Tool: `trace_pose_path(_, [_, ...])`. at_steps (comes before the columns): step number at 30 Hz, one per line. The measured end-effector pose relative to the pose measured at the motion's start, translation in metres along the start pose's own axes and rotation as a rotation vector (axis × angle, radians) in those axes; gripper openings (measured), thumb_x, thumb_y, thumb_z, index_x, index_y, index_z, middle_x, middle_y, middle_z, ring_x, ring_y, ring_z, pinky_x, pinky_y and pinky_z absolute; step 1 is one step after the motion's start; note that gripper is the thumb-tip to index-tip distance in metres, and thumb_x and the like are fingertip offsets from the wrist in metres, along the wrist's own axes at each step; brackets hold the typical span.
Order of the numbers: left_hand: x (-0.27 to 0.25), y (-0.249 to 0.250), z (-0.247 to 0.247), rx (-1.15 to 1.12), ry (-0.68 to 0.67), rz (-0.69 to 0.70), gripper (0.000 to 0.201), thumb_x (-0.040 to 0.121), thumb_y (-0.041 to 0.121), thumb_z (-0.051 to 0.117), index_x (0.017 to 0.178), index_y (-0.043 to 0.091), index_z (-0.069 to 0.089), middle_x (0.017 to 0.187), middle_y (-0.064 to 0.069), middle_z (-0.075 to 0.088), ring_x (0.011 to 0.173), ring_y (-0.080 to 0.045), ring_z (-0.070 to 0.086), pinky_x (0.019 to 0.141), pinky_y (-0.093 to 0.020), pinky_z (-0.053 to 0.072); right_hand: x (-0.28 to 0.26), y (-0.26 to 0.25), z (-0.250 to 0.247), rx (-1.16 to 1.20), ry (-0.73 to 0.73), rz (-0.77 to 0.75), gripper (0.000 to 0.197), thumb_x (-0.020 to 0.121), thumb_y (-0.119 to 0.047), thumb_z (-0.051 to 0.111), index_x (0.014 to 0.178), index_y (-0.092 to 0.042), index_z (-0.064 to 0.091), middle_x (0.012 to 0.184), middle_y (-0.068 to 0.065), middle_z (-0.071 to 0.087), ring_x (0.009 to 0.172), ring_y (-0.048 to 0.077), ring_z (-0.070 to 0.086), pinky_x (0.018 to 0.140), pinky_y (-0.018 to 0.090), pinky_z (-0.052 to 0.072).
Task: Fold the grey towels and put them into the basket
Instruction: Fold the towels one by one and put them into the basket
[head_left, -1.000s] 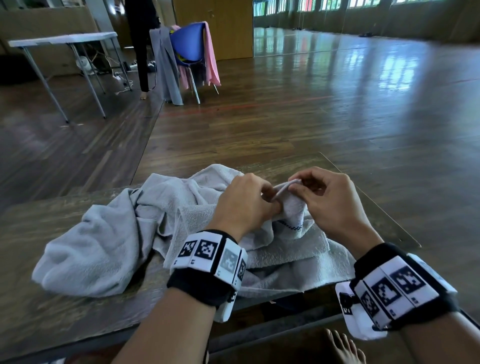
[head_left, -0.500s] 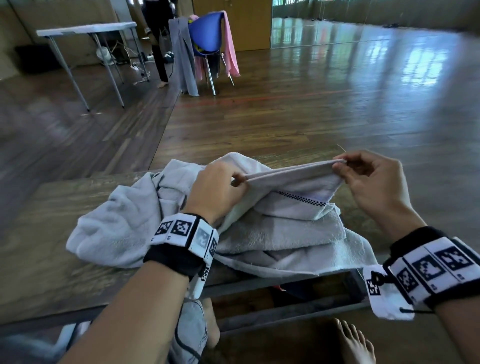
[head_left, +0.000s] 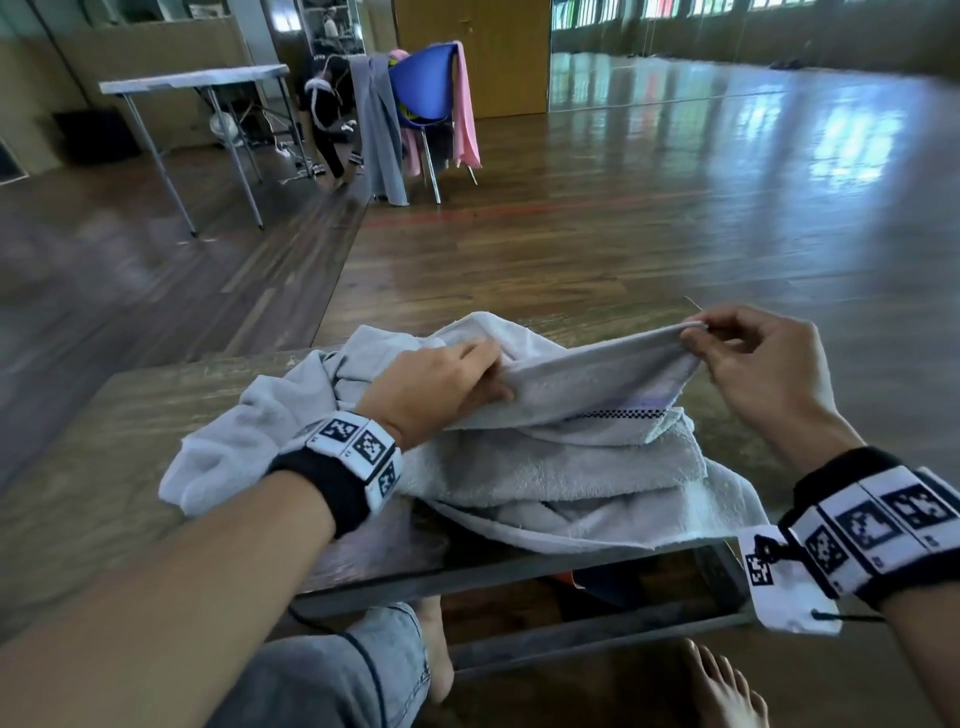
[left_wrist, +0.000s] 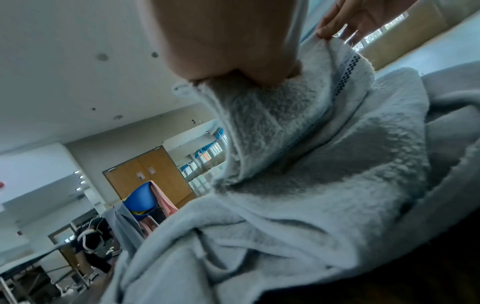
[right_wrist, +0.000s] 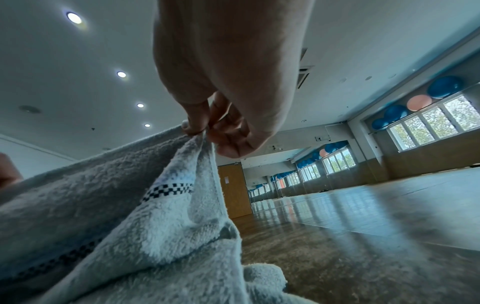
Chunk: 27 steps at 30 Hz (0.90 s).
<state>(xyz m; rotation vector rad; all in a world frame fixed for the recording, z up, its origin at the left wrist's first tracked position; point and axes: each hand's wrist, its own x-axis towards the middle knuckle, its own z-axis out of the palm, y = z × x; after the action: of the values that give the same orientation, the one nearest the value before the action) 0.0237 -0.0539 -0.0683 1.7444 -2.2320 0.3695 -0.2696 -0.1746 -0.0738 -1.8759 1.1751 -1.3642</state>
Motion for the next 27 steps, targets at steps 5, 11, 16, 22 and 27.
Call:
trace_pose_path(5, [-0.002, -0.016, -0.026, 0.002, -0.083, 0.103, 0.023, 0.096, 0.032, 0.060, 0.102, 0.010, 0.060, 0.102, -0.002, 0.060, 0.082, -0.027, 0.062, 0.068, -0.039, 0.048, 0.006, 0.005, -0.002, 0.035, 0.019, 0.046, 0.025, 0.085, -0.022, 0.080, 0.073, -0.042, 0.072, 0.075, -0.012, 0.070, 0.064, 0.010, 0.064, 0.067, 0.023, 0.050])
trace_pose_path(11, [-0.010, -0.021, -0.041, -0.019, -0.039, 0.041, 0.021, 0.098, 0.029, 0.058, 0.096, 0.008, 0.061, 0.091, -0.001, 0.059, 0.075, -0.021, 0.056, 0.067, -0.036, 0.047, 0.005, -0.001, -0.011, 0.102, 0.041, 0.066, 0.036, 0.086, -0.022, 0.080, 0.069, -0.052, 0.071, 0.072, -0.015, 0.069, 0.060, 0.008, 0.067, 0.055, 0.011, 0.046])
trace_pose_path(16, [-0.013, -0.018, -0.048, -0.056, -0.015, -0.023, 0.022, 0.102, 0.031, 0.048, 0.098, 0.010, 0.053, 0.086, 0.001, 0.058, 0.069, -0.020, 0.053, 0.066, -0.035, 0.045, 0.003, -0.004, -0.019, 0.165, 0.043, 0.086, 0.031, 0.087, -0.017, 0.079, 0.071, -0.044, 0.073, 0.072, -0.012, 0.072, 0.053, 0.005, 0.069, 0.051, 0.010, 0.049])
trace_pose_path(22, [-0.018, -0.024, -0.056, 0.059, 0.004, 0.020, 0.032, 0.101, 0.041, 0.037, 0.099, 0.012, 0.052, 0.073, 0.006, 0.055, 0.050, -0.016, 0.044, 0.052, -0.025, 0.032, -0.001, -0.001, -0.023, 0.223, 0.034, 0.101, 0.029, 0.086, -0.012, 0.079, 0.075, -0.039, 0.076, 0.074, -0.010, 0.075, 0.061, 0.011, 0.074, 0.062, 0.019, 0.060])
trace_pose_path(27, [-0.023, -0.025, -0.064, 0.137, 0.028, 0.050, 0.035, 0.099, 0.040, 0.037, 0.097, 0.010, 0.054, 0.054, 0.012, 0.040, 0.038, 0.000, 0.026, 0.040, -0.015, 0.020, -0.006, 0.001, -0.017, 0.231, 0.025, 0.115, 0.028, 0.086, -0.008, 0.078, 0.072, -0.031, 0.074, 0.076, -0.001, 0.076, 0.062, 0.012, 0.074, 0.064, 0.021, 0.061])
